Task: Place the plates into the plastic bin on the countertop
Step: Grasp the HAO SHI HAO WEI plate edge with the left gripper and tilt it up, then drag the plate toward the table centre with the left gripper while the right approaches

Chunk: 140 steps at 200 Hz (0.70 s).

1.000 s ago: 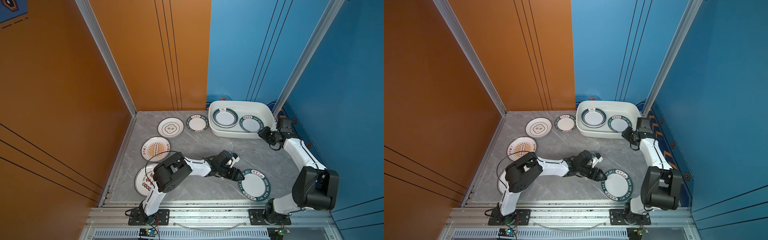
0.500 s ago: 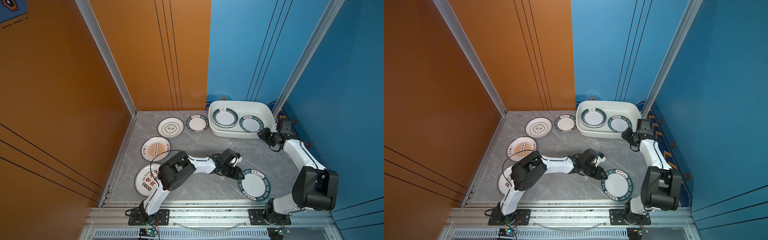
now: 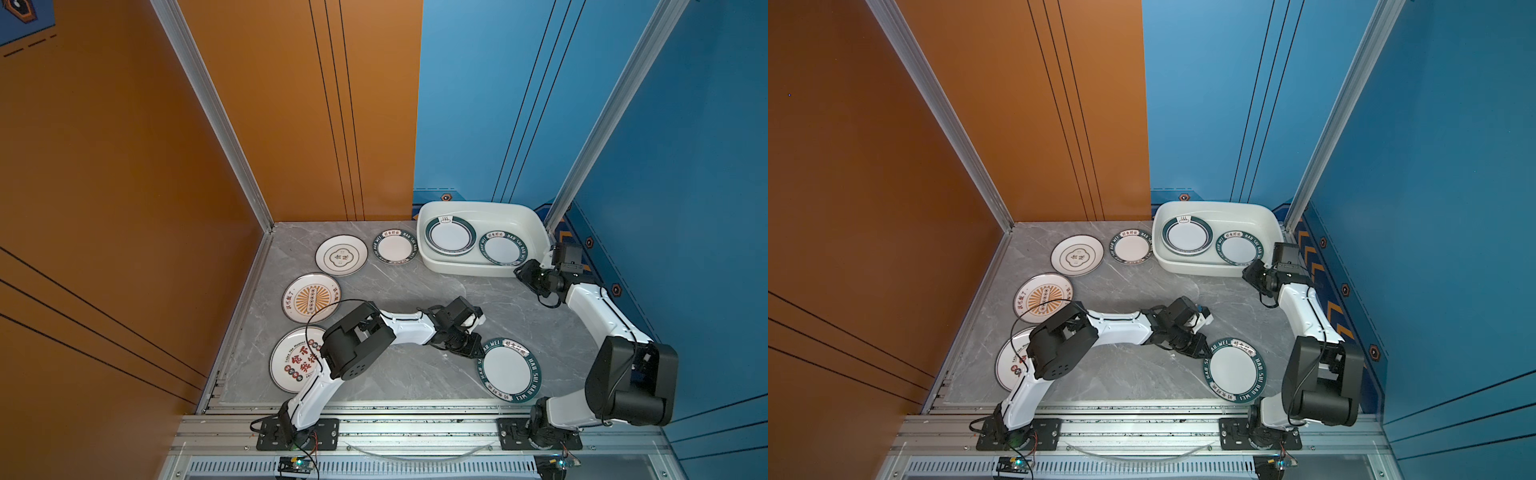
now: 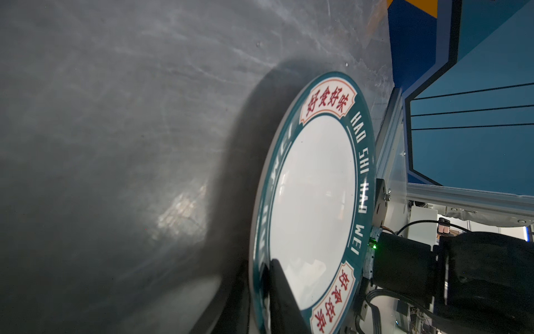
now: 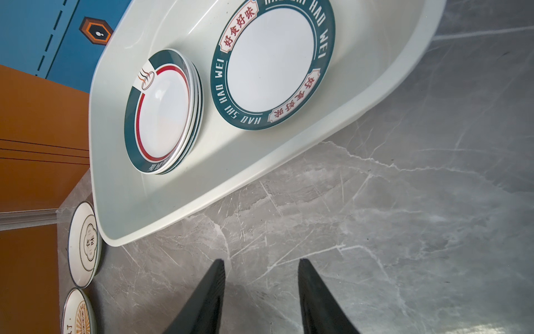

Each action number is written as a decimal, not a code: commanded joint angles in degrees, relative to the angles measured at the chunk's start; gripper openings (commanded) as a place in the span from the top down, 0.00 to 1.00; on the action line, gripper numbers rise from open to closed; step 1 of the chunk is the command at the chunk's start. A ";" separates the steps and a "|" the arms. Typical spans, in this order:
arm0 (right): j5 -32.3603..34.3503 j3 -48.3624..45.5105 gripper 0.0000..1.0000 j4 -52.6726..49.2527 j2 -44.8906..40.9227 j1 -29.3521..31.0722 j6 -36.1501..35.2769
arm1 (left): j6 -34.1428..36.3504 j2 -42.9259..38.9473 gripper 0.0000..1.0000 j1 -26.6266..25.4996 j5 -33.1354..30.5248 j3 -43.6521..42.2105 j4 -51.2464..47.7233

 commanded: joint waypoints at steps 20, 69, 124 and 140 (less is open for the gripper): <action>-0.81 -1.92 0.55 0.91 -1.70 -0.41 0.22 | 1.87 3.04 0.92 -0.34 -2.33 1.88 -4.90; -0.88 -3.28 0.55 1.13 -2.46 -0.49 -0.22 | 1.89 2.75 0.97 0.66 -2.87 1.82 -4.83; -7.55 -8.47 0.53 6.48 -5.51 -0.59 -1.53 | 3.46 -1.20 1.00 5.98 -3.14 -2.02 -4.73; -10.08 -9.79 0.52 8.31 -5.91 -0.63 -1.54 | 3.98 -3.43 1.00 8.45 -3.09 -3.87 -4.61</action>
